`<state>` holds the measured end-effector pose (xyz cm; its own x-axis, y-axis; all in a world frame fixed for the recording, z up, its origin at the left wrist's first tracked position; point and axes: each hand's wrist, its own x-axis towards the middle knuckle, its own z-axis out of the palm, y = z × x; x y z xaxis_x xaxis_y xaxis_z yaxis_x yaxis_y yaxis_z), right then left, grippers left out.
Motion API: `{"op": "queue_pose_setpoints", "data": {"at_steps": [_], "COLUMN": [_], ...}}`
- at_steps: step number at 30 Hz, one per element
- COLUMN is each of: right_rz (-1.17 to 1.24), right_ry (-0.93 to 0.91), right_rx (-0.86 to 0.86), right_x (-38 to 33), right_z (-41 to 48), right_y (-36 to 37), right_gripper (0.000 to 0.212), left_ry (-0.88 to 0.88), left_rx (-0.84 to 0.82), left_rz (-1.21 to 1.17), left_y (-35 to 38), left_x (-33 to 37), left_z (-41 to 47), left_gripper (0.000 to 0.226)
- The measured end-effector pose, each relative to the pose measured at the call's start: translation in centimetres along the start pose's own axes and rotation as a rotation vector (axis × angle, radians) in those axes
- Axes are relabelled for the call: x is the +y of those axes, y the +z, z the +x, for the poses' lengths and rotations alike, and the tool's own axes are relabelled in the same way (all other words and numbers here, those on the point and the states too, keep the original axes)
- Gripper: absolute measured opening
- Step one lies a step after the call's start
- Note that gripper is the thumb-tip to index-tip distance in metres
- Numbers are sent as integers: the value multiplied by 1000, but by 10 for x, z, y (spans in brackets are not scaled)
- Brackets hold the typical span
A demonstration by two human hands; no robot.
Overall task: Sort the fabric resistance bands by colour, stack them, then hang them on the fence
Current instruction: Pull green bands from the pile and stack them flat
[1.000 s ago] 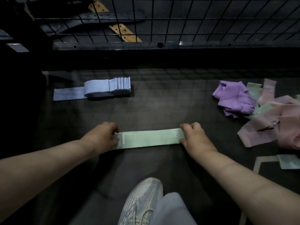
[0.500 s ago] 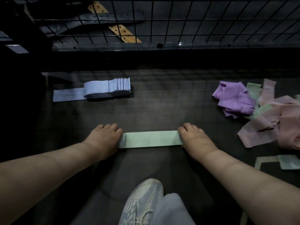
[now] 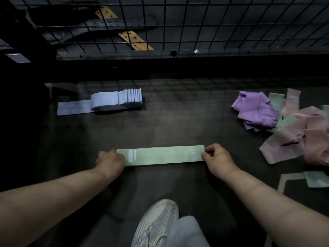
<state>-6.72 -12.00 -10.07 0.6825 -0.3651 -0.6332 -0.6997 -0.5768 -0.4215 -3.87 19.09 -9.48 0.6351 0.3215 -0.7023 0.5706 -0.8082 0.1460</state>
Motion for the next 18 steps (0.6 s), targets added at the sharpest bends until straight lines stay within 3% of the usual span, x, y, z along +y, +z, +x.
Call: {"op": "queue_pose_setpoints", "data": {"at_steps": [9, 12, 18], "right_rz": [-34, -55, -39], "right_ry": [23, 18, 41], "right_rx": [16, 30, 62], "right_x": [-2, -3, 6], "right_z": [2, 0, 0], "right_y": [4, 2, -21], "right_gripper": [18, 26, 35], "left_ry": [-56, -109, 66], "left_rx": [-13, 80, 246], "left_rz": [75, 26, -167], "left_y": [-3, -8, -3], "left_x": [12, 24, 78], "left_z": [-2, -6, -23], "left_gripper": [44, 46, 61]}}
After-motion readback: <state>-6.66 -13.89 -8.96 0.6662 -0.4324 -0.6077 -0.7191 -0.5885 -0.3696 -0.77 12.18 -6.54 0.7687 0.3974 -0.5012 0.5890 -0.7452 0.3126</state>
